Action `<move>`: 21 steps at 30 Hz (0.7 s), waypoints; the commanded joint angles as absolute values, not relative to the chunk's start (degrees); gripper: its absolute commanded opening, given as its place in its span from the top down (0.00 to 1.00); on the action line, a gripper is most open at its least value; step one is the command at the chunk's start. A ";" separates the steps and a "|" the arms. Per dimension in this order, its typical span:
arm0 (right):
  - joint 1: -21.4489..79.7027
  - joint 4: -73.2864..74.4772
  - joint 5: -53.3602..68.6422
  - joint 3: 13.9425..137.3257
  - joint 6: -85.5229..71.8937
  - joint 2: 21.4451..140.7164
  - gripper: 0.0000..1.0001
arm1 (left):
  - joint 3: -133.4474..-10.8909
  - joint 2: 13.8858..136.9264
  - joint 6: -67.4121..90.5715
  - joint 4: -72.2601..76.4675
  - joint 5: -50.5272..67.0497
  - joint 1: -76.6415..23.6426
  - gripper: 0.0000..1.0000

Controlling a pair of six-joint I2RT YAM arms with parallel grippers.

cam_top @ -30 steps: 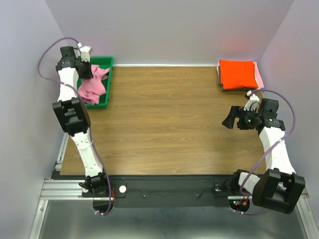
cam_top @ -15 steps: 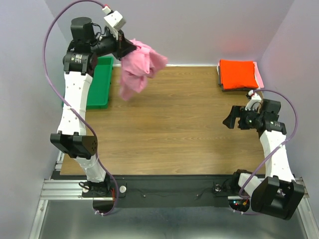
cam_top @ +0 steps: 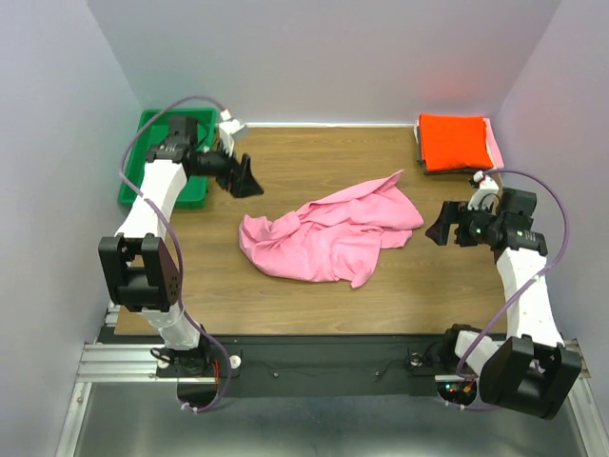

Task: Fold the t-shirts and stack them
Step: Move the tshirt to the center of the board, then flatten the tshirt out

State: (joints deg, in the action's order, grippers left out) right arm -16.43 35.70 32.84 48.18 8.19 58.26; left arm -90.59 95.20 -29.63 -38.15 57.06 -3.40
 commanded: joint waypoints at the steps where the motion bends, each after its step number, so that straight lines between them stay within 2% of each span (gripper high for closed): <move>1: -16.17 34.72 36.56 51.41 10.98 62.48 0.00 | -81.76 90.27 -39.98 -39.74 54.42 -1.14 0.01; 6: -16.17 34.19 36.57 52.12 13.53 69.42 0.01 | -69.01 86.66 -41.31 -34.11 48.00 -3.78 0.02; 9: -16.00 32.09 35.51 53.17 14.15 74.08 0.06 | -64.27 86.74 -41.22 -30.25 44.74 -4.74 0.06; 13: -14.33 28.40 33.58 54.93 13.98 80.14 0.08 | -61.44 88.59 -40.52 -29.01 43.60 -5.80 0.08; 21: -7.05 20.75 27.61 59.67 12.22 92.09 0.09 | -57.39 89.12 -37.19 -21.45 36.39 -11.51 0.06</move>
